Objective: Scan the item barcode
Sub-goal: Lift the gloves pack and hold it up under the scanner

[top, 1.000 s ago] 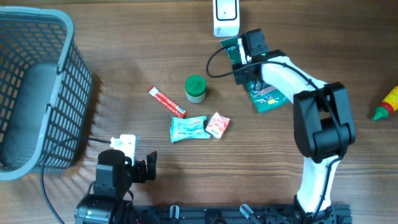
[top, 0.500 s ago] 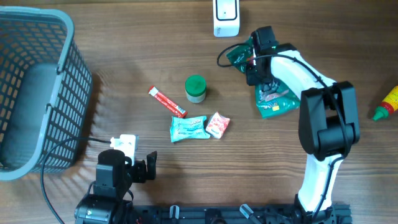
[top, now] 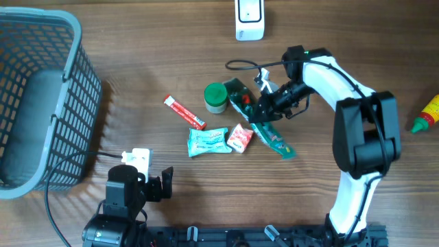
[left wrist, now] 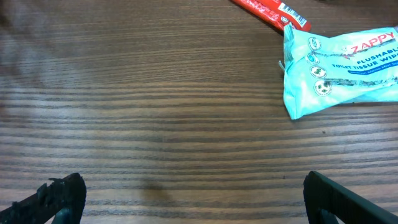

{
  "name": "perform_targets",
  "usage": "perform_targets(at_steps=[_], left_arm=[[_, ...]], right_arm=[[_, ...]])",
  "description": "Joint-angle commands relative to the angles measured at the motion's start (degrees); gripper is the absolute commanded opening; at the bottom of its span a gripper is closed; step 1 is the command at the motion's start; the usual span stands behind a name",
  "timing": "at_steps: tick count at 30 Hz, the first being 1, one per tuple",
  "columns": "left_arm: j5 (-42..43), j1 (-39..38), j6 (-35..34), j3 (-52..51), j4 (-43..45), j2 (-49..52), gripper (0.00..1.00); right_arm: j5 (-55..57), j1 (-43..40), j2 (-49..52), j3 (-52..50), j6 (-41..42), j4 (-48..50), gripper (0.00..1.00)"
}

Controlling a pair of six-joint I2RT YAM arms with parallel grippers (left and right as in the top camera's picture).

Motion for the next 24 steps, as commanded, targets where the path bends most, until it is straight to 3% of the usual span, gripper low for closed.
perform_targets(at_steps=[1, 5, 7, 10, 16, 21, 24], left_arm=[[-0.6, -0.3, -0.1, -0.1, 0.1, 0.0, 1.0], [-0.6, -0.3, -0.1, -0.1, 0.1, 0.0, 1.0], [-0.6, -0.3, -0.1, -0.1, 0.1, 0.0, 1.0], [-0.6, -0.3, -0.1, -0.1, 0.1, 0.0, 1.0], [-0.6, -0.3, -0.1, -0.1, 0.2, 0.0, 1.0], [-0.6, -0.3, -0.1, -0.1, 0.1, 0.0, 1.0], [-0.6, -0.3, -0.1, -0.1, 0.2, 0.0, 1.0]], right_arm=[[-15.0, 0.0, -2.7, -0.1, -5.5, -4.5, 0.04], [-22.7, 0.0, -2.7, -0.1, -7.5, -10.1, 0.05], [-28.3, 0.0, -2.7, -0.1, -15.5, -13.6, 0.04], [-31.3, 0.0, -2.7, -0.1, -20.8, -17.7, 0.05], [-32.0, 0.0, -2.7, -0.2, -10.5, -21.7, 0.04], [-33.1, 0.0, -2.7, -0.2, -17.5, -21.7, 0.04], [-35.2, 0.0, -2.7, -0.2, -16.9, -22.9, 0.04]])
